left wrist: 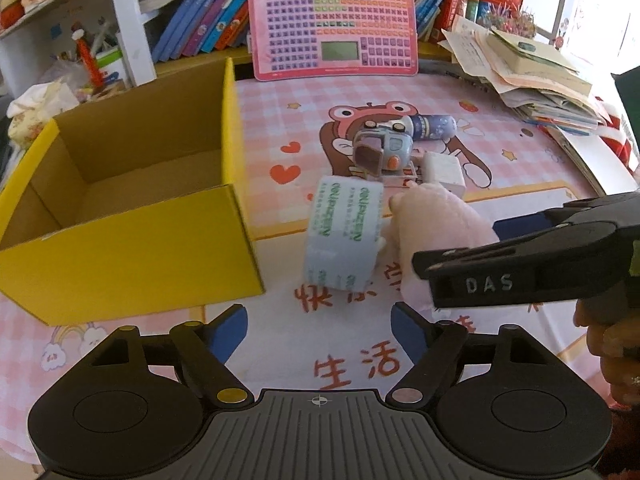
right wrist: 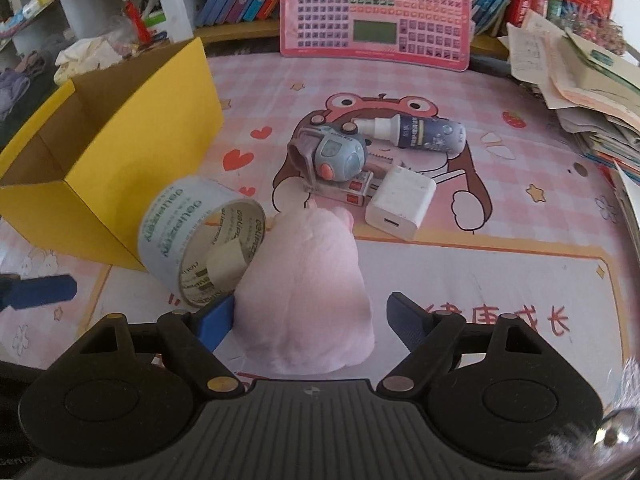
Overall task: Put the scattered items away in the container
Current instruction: 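Reach the left tool to the tape roll while the right tool reaches the pink pig, then close the left gripper on the tape roll while the right gripper grasps the pink pig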
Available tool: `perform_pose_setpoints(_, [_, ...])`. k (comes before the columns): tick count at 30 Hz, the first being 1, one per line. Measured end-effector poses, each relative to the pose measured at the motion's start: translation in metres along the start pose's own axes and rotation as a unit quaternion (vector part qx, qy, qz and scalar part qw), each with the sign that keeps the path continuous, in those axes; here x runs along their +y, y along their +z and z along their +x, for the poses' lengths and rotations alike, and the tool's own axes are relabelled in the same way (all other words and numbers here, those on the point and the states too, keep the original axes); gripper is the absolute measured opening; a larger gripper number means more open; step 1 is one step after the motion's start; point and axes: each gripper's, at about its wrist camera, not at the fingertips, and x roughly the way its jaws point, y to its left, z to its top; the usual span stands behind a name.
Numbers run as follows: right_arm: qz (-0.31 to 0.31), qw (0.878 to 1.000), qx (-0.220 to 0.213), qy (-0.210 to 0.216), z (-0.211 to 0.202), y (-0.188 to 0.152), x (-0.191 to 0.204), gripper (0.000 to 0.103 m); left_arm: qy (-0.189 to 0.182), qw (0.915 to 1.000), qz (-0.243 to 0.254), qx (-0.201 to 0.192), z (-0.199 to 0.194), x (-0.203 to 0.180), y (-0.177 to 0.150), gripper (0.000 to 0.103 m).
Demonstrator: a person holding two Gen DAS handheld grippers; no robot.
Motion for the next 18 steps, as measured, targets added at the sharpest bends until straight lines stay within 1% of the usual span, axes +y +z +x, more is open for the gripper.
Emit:
perform_pose_setpoints(1, [-0.004, 1.0, -0.002, 0.002, 0.0, 0.001, -0.001, 0.078, 0.001, 1.0, 0.001, 0.0, 0.002, -0.002, 0.002, 0.079])
perform_pose_setpoints(2, [-0.008, 1.0, -0.006, 0.005, 0.0, 0.001, -0.003, 0.067, 0.002, 1.0, 0.002, 0.001, 0.003, -0.004, 0.004, 0.079])
perform_pose_setpoints(3, [-0.011, 1.0, -0.01, 0.006, -0.001, 0.002, -0.005, 0.064, 0.003, 1.0, 0.002, 0.0, 0.005, -0.007, 0.006, 0.077])
perform_pose_setpoints(6, [-0.011, 1.0, -0.015, 0.01, -0.003, 0.002, -0.014, 0.06, 0.007, 1.0, 0.001, -0.002, 0.01, -0.013, 0.012, 0.075])
perform_pose_setpoints(10, [-0.003, 1.0, -0.015, 0.016, -0.006, 0.003, -0.027, 0.058, 0.017, 0.9998, 0.002, -0.005, 0.017, -0.02, 0.018, 0.075])
perform_pose_setpoints(16, [0.016, 1.0, -0.014, 0.022, -0.01, 0.0, -0.045, 0.058, 0.049, 0.9987, -0.007, -0.011, 0.026, -0.021, 0.025, 0.074])
perform_pose_setpoints(17, [0.016, 0.999, -0.015, 0.023, -0.011, -0.001, -0.047, 0.058, 0.053, 0.9985, -0.005, -0.013, 0.027, -0.022, 0.026, 0.072])
perform_pose_setpoints(18, [0.016, 0.999, -0.015, 0.025, -0.011, -0.001, -0.048, 0.058, 0.056, 0.9983, -0.002, -0.014, 0.029, -0.023, 0.027, 0.067])
